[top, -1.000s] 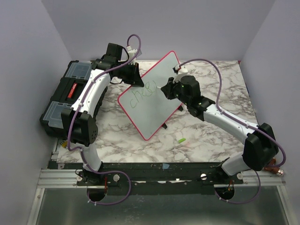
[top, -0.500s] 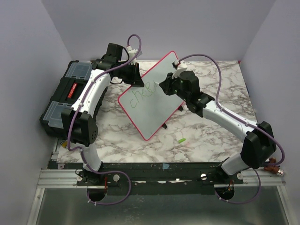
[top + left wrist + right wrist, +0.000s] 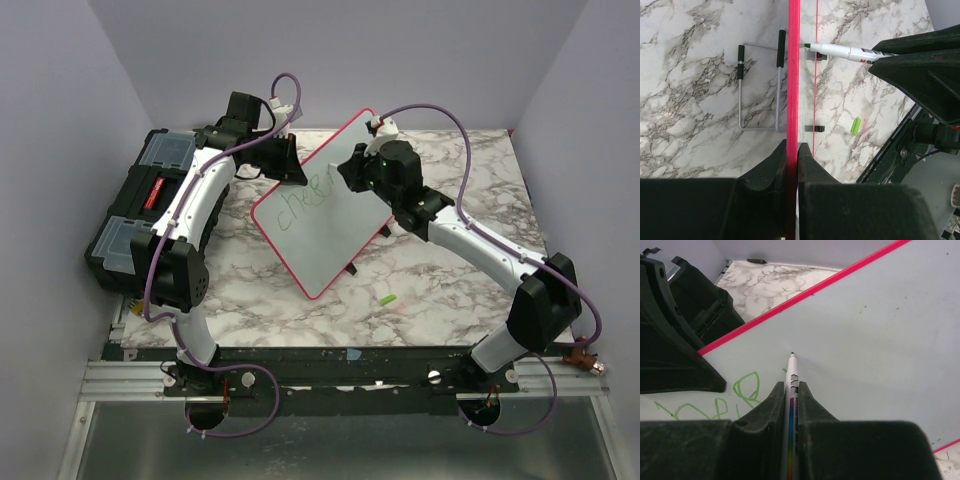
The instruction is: Write a sentence on the whiteboard
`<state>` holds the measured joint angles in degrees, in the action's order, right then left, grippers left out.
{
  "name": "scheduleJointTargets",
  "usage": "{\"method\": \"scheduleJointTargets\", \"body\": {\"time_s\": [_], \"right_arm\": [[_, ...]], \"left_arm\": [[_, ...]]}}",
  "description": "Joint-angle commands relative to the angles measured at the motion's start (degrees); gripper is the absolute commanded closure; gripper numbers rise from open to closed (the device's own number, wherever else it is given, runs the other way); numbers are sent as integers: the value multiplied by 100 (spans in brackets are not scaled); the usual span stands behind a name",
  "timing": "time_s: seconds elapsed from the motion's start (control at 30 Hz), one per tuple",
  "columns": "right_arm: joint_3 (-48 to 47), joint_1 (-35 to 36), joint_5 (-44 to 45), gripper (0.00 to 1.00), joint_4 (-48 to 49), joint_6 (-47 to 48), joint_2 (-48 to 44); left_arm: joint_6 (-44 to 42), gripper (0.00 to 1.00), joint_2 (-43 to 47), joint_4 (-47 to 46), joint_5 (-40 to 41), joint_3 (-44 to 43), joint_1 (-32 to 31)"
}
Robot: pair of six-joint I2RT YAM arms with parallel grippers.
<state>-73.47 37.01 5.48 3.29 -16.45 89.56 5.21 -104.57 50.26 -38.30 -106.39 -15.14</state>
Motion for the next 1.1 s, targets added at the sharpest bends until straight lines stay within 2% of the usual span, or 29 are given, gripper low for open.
{"method": "scheduleJointTargets", "body": {"time_s": [0.0,0.37,0.73,0.9,1.07], "right_arm": [[-284,6,298,99,-301,57,155],[-61,0,857,100,-471,98,-386],[-317,-6,1050,99,-432,247,-16],[-455,-2,967,99,-451,257,164],[-367,-2,410,99,-393,220,213]], "left_arm": [[-495,100,46,-270,563,-189,-24],[-495,100,50,-271,587,-207,-24],[-495,100,44,-264,596,-199,-24],[-495,100,58,-262,613,-197,-24],[-495,100,64,-262,622,-181,-24]]}}
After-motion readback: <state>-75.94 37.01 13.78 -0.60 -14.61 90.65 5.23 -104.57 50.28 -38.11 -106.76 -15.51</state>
